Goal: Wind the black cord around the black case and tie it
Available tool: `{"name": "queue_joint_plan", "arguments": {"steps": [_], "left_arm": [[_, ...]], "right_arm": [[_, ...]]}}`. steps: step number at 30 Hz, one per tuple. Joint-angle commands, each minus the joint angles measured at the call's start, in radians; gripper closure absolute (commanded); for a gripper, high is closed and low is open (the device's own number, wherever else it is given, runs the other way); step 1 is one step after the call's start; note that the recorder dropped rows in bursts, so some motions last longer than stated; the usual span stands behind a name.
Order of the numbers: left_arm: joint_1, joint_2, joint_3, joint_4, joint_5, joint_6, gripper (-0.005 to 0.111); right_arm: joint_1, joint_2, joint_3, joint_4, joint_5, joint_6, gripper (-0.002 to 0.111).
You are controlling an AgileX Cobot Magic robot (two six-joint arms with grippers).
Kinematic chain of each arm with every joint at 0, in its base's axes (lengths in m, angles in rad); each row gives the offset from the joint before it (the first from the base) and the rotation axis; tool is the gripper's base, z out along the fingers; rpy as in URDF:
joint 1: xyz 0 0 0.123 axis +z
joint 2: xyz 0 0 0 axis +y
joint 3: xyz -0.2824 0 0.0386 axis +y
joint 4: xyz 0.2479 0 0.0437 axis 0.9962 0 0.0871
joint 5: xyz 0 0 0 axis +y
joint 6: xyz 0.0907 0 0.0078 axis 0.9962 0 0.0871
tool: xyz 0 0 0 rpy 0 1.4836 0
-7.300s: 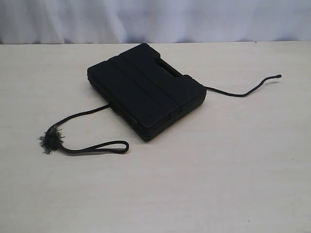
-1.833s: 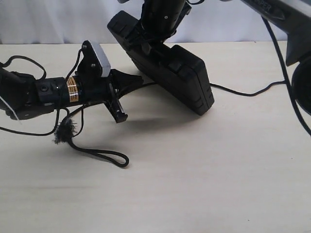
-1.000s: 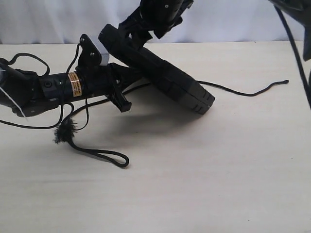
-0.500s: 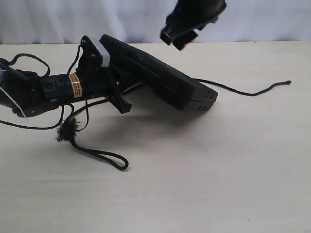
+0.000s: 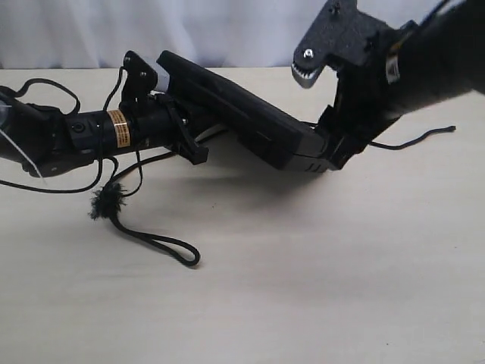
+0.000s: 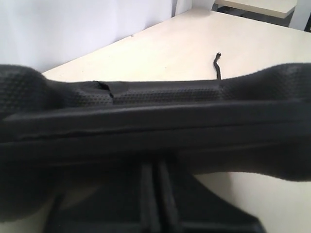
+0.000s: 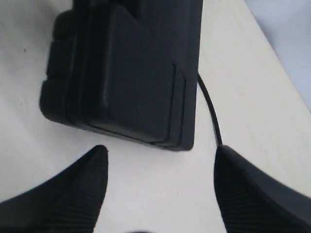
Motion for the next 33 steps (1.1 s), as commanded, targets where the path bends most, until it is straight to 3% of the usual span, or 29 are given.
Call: {"name": "queue_joint_plan", "arguments": {"steps": [1, 8, 15, 24, 33], "left_arm": [[-0.004, -0.002, -0.060, 0.068, 0.040, -0.104, 0.107], [0.004, -0.002, -0.074, 0.060, 0.096, -0.164, 0.107], [0.004, -0.002, -0.074, 0.064, 0.096, -0.172, 0.107], [0.004, -0.002, -0.074, 0.069, 0.096, -0.239, 0.107], [0.004, -0.002, -0.074, 0.076, 0.098, -0.249, 0.107]], "right_arm": [[-0.003, -0.050, 0.192, -0.036, -0.352, -0.031, 0.048], [-0.003, -0.050, 0.330, -0.141, -0.554, -0.037, 0.046], [-0.003, -0.050, 0.342, -0.057, -0.570, 0.021, 0.024], [-0.005, 0.061, 0.342, -0.057, -0.582, -0.075, 0.024], [-0.032, 0.238, 0.328, -0.047, -0.848, -0.132, 0.024]]}}
